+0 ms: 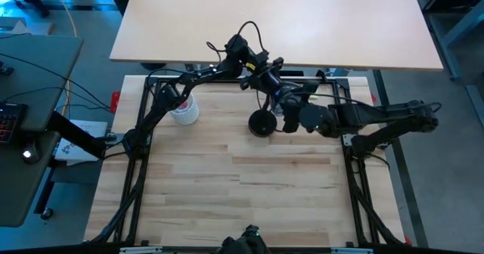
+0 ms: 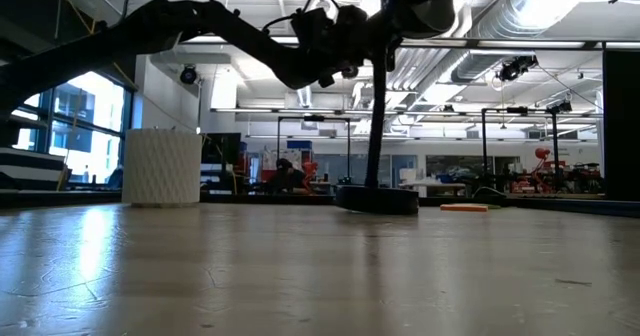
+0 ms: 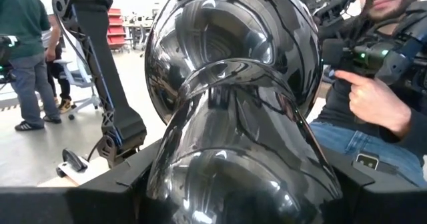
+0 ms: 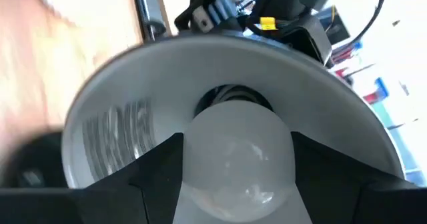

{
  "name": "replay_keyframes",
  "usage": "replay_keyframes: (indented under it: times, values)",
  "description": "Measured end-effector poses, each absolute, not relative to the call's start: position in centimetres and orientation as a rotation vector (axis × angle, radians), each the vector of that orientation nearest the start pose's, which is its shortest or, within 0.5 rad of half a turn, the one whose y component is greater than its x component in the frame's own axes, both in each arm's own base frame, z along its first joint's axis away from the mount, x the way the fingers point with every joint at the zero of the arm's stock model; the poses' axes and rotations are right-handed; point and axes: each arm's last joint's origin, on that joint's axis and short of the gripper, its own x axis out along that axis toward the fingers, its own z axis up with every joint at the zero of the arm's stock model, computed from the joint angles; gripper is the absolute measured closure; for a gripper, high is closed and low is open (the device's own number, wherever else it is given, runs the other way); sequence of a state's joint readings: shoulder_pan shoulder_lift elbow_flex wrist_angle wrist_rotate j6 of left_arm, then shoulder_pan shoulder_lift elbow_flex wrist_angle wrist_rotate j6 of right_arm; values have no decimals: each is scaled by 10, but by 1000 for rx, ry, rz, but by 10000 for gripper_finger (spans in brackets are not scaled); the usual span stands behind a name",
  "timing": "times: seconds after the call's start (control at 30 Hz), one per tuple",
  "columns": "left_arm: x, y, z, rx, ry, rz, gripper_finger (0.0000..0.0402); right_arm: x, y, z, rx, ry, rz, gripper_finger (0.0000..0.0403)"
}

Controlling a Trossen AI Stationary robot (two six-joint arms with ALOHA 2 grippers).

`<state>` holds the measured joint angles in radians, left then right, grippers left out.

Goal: Screw lightbulb
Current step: Insert the light bulb into the desk lamp

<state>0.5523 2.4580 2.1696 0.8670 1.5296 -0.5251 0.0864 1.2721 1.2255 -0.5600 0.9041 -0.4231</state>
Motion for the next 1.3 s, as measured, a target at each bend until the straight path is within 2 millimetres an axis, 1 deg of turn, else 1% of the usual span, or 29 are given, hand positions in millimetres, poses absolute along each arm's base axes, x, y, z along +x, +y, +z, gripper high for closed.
replay_keyframes:
  times: [0.13,0.43,0.5,0.6,0.63,0.8,1.1,1.2,1.3]
  values:
    - [470,256,296,53,-51,-988,144,263,-7,357,-438,613,-702,156]
    - [470,256,296,77,-62,-991,144,263,-16,360,131,358,-855,156]
    - [470,256,296,78,-62,-992,144,261,-17,361,285,288,-880,156]
    - [469,255,296,97,-63,-1005,144,258,-17,363,602,145,-910,156]
    - [469,254,297,106,-64,-1013,144,257,-17,364,672,119,-901,156]
    - [470,251,299,126,-87,-1003,144,246,-17,372,743,79,-881,155]
    - [470,251,299,123,-91,-995,144,242,-17,376,719,68,-879,155]
    - [470,251,299,121,-92,-992,144,242,-17,376,677,87,-874,155]
    - [470,251,299,119,-95,-987,144,242,-17,376,588,133,-855,155]
